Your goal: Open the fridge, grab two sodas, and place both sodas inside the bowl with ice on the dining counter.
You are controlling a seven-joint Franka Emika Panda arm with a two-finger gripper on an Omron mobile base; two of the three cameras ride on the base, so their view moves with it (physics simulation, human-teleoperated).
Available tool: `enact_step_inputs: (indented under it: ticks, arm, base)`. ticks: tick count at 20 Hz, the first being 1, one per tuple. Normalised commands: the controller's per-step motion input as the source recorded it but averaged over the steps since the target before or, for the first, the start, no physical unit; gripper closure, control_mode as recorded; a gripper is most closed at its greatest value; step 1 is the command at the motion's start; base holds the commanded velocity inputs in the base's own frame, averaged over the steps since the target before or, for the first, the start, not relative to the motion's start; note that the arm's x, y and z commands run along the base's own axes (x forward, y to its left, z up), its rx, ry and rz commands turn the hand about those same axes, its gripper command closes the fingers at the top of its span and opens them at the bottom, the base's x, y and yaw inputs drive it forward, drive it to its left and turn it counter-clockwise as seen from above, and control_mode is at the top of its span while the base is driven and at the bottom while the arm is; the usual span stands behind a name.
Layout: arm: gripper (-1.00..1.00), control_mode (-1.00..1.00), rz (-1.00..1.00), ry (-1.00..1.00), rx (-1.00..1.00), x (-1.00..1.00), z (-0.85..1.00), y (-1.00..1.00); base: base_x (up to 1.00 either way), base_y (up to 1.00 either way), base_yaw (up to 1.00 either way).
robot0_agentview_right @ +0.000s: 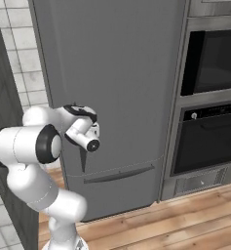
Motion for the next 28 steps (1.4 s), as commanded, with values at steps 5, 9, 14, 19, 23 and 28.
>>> enact_step_inputs:
  ticks: [5, 9, 14, 19, 23, 28]
  arm:
    - [-1.0, -1.0, 0.0, 0.0, 0.0, 0.22, -0.21, 0.0]
    - [-1.0, -1.0, 0.0, 0.0, 0.0, 0.21, -0.21, 0.0]
    - [-1.0, -1.0, 0.0, 0.0, 0.0, 0.11, -0.19, 0.09]
    - [-1.0, -1.0, 0.0, 0.0, 0.0, 0.14, -0.19, 0.21]
    - [1.0, -1.0, 0.0, 0.0, 0.0, 0.2, -0.15, 0.13]
    - [1.0, -1.0, 0.0, 0.0, 0.0, 0.08, -0.06, 0.02]
  base:
    - [0.0, 0.0, 0.0]
    - [0.0, 0.0, 0.0]
    - [0.0, 0.0, 0.0]
    - [0.0, 0.0, 0.0]
    - [0.0, 0.0, 0.0]
    - [0.0, 0.0, 0.0]
